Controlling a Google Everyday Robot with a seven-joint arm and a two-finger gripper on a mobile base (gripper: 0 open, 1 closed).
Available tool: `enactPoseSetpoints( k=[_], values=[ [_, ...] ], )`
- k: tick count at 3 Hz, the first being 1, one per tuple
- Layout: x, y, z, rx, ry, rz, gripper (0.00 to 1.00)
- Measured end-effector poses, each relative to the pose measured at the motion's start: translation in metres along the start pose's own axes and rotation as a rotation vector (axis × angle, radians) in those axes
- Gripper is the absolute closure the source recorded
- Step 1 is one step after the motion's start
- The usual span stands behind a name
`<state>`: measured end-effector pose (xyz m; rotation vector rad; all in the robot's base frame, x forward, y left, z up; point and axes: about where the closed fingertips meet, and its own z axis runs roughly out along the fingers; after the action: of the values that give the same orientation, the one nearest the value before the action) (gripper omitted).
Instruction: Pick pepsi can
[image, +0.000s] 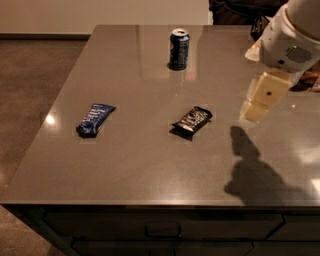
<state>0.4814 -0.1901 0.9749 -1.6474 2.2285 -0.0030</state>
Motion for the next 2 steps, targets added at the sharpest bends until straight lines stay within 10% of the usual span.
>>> enactPoseSetpoints(
  k=[2],
  values=[
    [-0.056, -0.057, 0.035, 0.019, -0.134, 0.131, 0.0]
  ],
)
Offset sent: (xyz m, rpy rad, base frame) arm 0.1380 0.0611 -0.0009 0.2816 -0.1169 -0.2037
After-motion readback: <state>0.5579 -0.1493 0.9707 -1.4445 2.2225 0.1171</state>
